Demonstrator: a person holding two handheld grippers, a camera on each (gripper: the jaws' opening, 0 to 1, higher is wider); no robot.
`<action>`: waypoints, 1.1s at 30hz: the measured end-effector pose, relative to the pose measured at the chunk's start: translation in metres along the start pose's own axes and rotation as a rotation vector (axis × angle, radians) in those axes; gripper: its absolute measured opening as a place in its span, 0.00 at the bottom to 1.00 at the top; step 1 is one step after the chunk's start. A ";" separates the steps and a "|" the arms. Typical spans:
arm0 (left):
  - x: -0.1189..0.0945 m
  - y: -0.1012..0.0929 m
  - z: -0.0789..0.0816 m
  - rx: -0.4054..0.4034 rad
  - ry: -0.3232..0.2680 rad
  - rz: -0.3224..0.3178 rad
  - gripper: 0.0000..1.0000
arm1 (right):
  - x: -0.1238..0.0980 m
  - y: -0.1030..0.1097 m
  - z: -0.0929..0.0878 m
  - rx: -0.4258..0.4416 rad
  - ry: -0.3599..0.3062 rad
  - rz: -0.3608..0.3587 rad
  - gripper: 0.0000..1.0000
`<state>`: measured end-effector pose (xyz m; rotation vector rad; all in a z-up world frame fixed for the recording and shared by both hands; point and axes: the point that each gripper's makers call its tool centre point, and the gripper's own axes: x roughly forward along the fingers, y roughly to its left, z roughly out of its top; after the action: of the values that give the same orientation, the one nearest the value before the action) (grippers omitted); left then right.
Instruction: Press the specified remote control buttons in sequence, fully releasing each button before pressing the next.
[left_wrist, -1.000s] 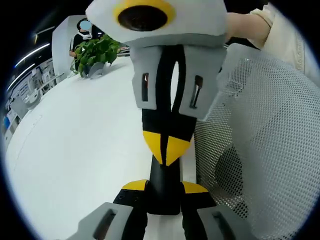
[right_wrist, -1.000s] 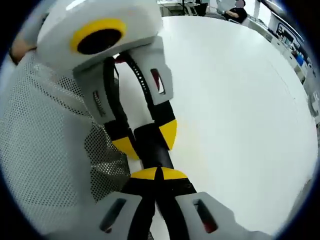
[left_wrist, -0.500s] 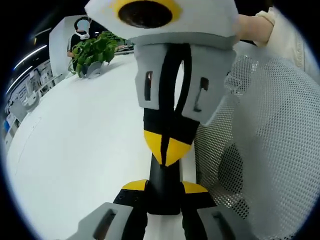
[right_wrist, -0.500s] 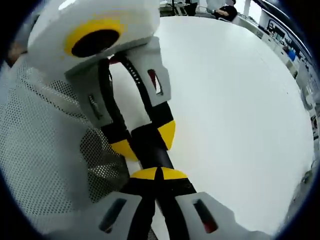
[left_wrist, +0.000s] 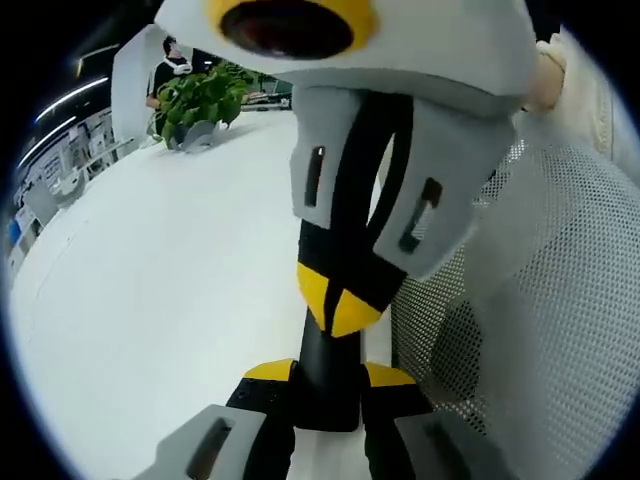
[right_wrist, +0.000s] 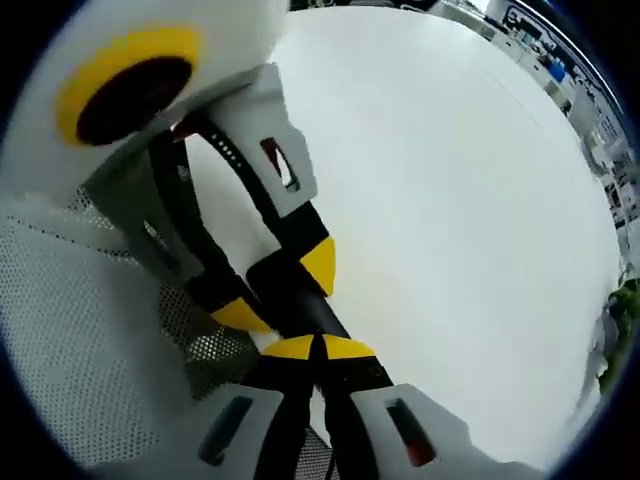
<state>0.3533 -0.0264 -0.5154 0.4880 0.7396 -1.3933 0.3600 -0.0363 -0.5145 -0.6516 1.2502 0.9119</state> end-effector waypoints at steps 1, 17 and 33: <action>0.000 0.000 0.000 -0.001 0.001 0.000 0.24 | 0.000 0.001 -0.001 0.051 0.023 -0.005 0.00; -0.001 0.000 0.000 -0.041 -0.028 -0.004 0.24 | -0.002 0.008 0.003 -0.587 -0.085 -0.015 0.00; 0.000 0.000 0.000 -0.034 -0.023 -0.011 0.24 | 0.000 0.011 0.005 -0.846 -0.168 -0.090 0.00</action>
<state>0.3532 -0.0260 -0.5153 0.4412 0.7469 -1.3919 0.3533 -0.0264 -0.5124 -1.2476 0.6403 1.3921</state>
